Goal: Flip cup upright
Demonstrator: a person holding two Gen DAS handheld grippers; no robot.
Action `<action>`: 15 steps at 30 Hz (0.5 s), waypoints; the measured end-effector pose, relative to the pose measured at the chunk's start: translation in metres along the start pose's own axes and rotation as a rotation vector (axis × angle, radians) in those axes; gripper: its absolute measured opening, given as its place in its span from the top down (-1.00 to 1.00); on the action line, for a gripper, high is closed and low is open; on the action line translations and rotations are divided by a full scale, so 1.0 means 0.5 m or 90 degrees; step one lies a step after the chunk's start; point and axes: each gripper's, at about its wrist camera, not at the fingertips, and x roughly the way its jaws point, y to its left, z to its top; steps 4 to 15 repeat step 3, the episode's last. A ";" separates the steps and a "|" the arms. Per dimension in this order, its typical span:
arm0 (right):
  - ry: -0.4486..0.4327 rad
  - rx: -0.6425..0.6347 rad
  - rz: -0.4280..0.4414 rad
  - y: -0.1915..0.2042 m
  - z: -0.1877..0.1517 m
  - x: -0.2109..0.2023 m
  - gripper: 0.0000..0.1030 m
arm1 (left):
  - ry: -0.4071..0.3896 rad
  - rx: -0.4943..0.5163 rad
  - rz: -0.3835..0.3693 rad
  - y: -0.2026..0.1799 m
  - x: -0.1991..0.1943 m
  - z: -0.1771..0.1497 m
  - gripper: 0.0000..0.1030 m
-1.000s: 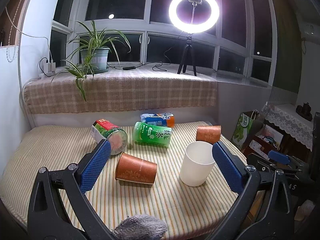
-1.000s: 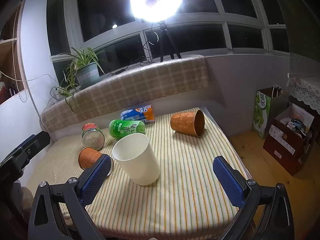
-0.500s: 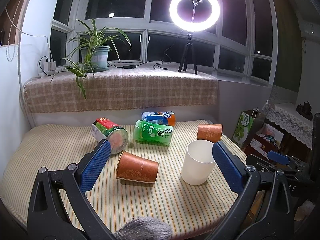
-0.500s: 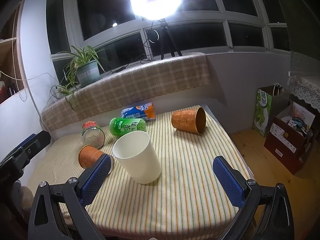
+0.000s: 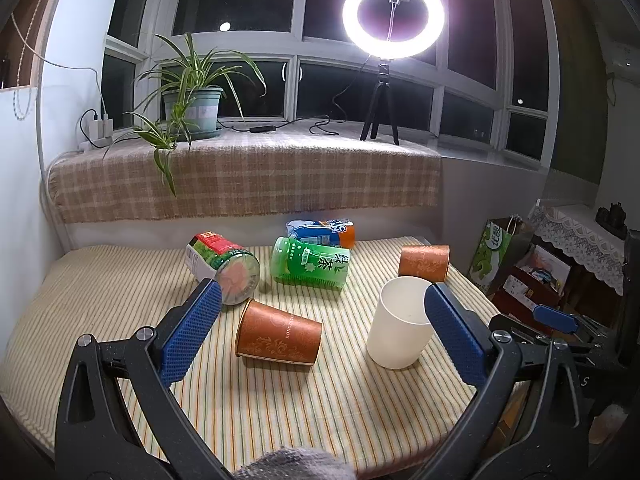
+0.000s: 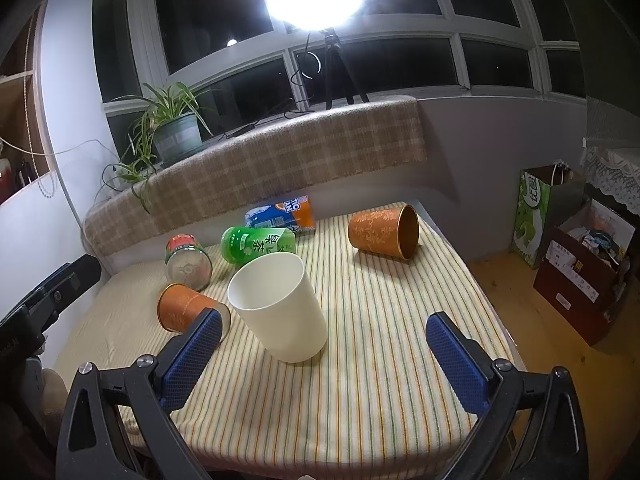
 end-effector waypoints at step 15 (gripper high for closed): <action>0.002 0.000 0.000 0.000 -0.001 0.001 -1.00 | 0.001 -0.002 -0.001 -0.002 0.002 0.002 -1.00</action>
